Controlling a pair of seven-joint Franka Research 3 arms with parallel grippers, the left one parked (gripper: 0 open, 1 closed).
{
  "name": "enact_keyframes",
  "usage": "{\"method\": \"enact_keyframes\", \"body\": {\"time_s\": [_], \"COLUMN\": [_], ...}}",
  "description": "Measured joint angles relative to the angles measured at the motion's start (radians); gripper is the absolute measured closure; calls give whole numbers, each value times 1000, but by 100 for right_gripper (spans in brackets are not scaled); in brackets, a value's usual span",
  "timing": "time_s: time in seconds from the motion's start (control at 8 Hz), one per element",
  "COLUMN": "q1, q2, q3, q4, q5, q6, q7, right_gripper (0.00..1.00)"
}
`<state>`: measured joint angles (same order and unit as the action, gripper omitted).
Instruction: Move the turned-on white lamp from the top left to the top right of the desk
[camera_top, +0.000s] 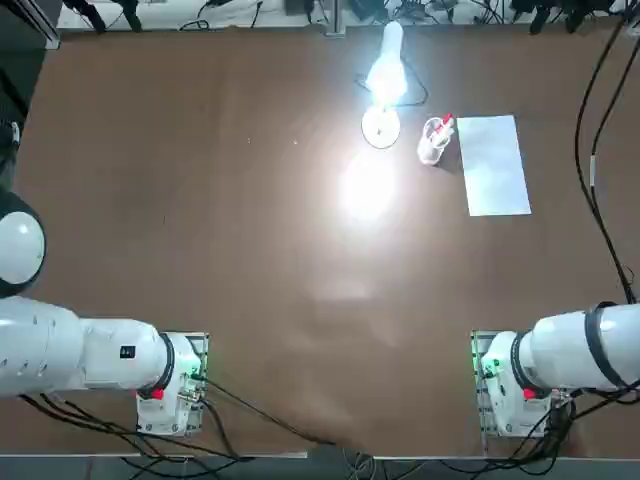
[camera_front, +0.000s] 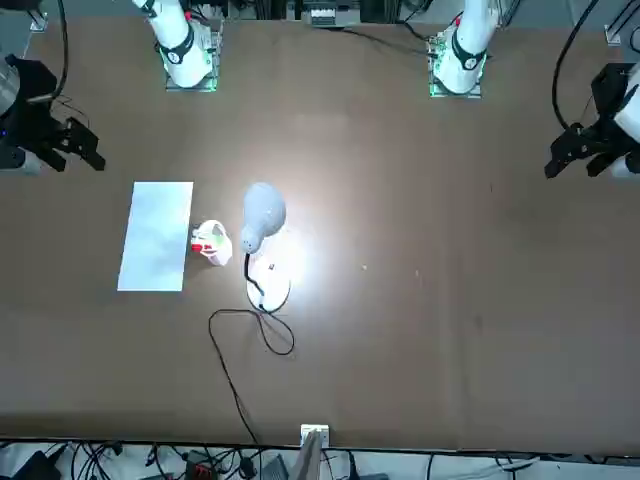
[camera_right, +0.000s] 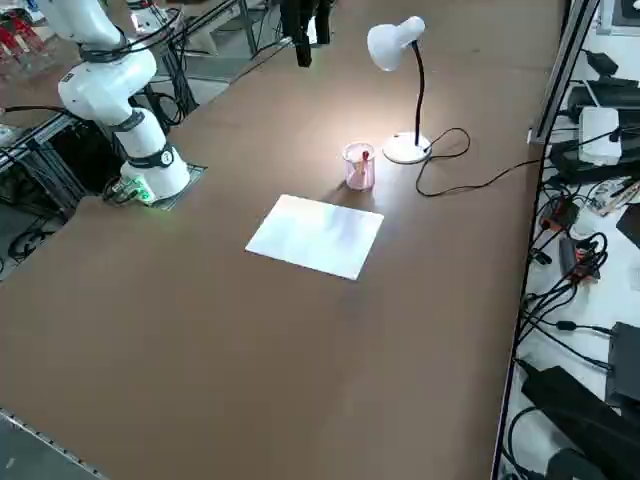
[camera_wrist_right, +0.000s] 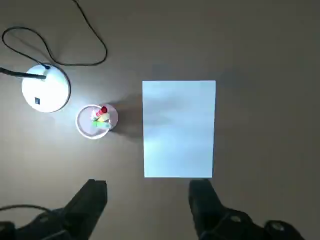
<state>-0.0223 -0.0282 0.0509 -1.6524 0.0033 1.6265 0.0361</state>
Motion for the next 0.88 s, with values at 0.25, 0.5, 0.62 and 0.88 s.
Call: {"method": "enact_keyframes", "body": {"time_s": [0.25, 0.5, 0.62, 0.88], "q1": [0, 0, 0, 0], "q2": [-6, -3, 0, 20], "q3": [-6, -8, -9, -15], "q4": [0, 1, 2, 3], "q5": [0, 1, 1, 0], "q6": [0, 0, 0, -21], "q7": [-4, -9, -10, -10], "right_gripper": [0, 0, 0, 0]}}
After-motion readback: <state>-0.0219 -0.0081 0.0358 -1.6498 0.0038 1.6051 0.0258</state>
